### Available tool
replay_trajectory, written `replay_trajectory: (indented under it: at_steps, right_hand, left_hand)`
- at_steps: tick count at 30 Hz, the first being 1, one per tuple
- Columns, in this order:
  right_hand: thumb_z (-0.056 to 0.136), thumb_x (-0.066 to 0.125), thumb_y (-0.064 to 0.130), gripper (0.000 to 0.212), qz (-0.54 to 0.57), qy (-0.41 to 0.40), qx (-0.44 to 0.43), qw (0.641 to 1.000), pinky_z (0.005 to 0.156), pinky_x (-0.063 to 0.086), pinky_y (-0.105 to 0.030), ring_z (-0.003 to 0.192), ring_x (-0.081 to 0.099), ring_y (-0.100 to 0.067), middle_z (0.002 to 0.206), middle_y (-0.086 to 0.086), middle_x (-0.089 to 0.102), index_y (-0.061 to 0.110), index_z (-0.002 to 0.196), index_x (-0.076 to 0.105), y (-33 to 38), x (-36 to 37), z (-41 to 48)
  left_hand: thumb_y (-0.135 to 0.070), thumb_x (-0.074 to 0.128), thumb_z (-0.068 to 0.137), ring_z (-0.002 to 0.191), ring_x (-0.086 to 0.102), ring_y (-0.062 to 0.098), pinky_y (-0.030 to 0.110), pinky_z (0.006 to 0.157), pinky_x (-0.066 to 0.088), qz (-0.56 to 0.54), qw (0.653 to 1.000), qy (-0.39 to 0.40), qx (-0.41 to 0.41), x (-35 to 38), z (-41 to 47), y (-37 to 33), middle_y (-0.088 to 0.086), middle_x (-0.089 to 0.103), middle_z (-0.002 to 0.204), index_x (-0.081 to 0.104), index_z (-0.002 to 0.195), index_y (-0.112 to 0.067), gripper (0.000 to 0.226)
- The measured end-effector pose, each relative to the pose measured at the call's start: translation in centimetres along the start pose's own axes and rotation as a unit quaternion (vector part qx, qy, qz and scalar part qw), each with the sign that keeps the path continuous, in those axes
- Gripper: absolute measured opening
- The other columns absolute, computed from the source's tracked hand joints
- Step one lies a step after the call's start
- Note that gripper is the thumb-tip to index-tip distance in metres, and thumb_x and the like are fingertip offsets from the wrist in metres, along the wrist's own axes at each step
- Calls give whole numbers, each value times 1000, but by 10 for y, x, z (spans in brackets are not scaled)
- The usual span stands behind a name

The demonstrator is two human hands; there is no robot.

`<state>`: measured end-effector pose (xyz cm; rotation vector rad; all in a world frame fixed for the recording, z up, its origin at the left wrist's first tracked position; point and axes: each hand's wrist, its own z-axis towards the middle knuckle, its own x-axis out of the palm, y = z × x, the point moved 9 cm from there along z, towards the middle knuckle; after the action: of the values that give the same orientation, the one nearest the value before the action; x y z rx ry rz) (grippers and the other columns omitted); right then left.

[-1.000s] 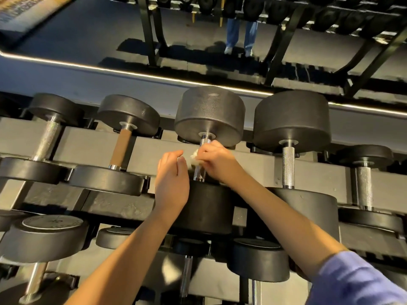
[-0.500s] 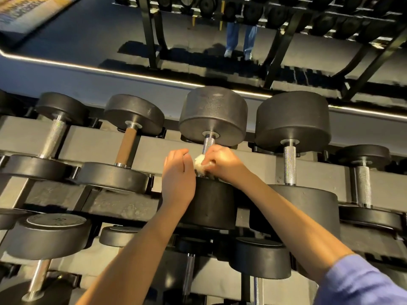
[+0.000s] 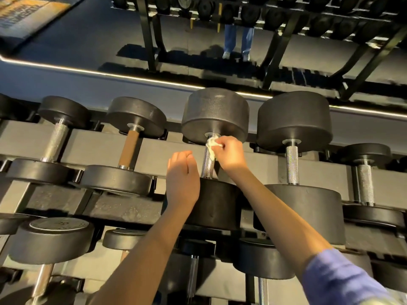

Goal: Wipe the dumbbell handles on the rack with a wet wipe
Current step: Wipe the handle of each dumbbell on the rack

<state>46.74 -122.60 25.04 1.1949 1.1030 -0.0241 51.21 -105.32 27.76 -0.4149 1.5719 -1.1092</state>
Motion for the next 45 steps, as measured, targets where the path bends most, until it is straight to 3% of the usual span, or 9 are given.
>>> replay_trajectory:
  at_steps: [3, 8, 14, 18, 21, 25, 30, 35, 45]
  right_hand:
    - [92, 54, 17, 25, -50, -28, -36, 998, 73, 37, -26, 97, 58, -29, 105, -13, 60, 4, 108, 69, 4, 3, 3]
    - [85, 61, 20, 21, -195, 171, -152, 954, 76, 41, -29, 100, 55, -25, 107, -8, 56, 12, 101, 74, 9, 25, -11]
    - [90, 57, 22, 23, -157, -4, -117, 981, 65, 28, -22, 77, 46, -13, 87, 4, 45, 4, 100, 65, 16, 14, 12]
    - [83, 60, 14, 16, -192, 107, -205, 954, 67, 30, -26, 86, 52, -22, 89, -1, 53, 2, 89, 67, 26, 29, -11]
    - [80, 66, 7, 18, -163, 156, -185, 957, 70, 39, -29, 91, 57, -25, 101, -12, 62, 0, 95, 73, 23, 26, -29]
    - [82, 68, 5, 19, -89, 85, -125, 985, 69, 31, -17, 94, 59, -26, 101, -15, 65, 4, 99, 74, 25, 6, -35]
    - [86, 64, 9, 20, 19, -22, -64, 998, 75, 40, -22, 95, 61, -26, 102, -14, 66, 3, 103, 72, 29, -18, -51]
    - [87, 63, 11, 20, 79, -16, -68, 994, 77, 39, -20, 99, 61, -25, 106, -14, 68, 3, 103, 72, 49, -11, -75]
    - [91, 54, 13, 23, 37, -12, -92, 995, 78, 46, -33, 96, 61, -26, 104, -11, 67, 5, 103, 71, 87, 20, -103]
  left_hand:
    - [-20, 27, 103, 100, 44, 6, 17, 84, 31, -4, 1000, -4, 1, -1, 0, 0, -6, 47, 104, 56, 123, -8, 37]
    - [-20, 27, 103, 99, 44, 7, 18, 84, 31, -20, 1000, 2, 1, 3, 2, 2, -6, 48, 103, 57, 120, -8, 36]
    - [-17, 31, 102, 96, 46, 9, 19, 81, 31, -44, 999, -7, -8, 3, 2, 6, -2, 53, 101, 59, 114, -8, 32]
    - [-16, 28, 94, 99, 49, 24, 27, 86, 34, -54, 998, -8, 21, 4, 4, 9, 16, 59, 105, 58, 106, 1, 37]
    - [-24, 30, 94, 100, 50, 23, 26, 87, 36, -53, 997, -29, 43, -1, 3, 7, 14, 59, 104, 59, 105, -1, 38]
    - [-17, 30, 101, 89, 45, 14, 27, 85, 36, -41, 998, -14, 38, 0, 0, 5, 6, 54, 94, 59, 101, -3, 33]
    - [-19, 36, 102, 117, 48, 24, 35, 100, 31, 77, 997, -9, 15, -13, -12, 15, 8, 56, 120, 56, 124, -7, 32]
    - [-22, 46, 98, 120, 49, 27, 44, 104, 36, 177, 984, -24, 24, -54, -39, 41, 10, 56, 126, 56, 127, -9, 33]
    - [-28, 48, 95, 97, 58, 23, 41, 82, 50, 271, 961, -38, 42, -123, -32, 78, 5, 60, 104, 62, 111, -12, 26]
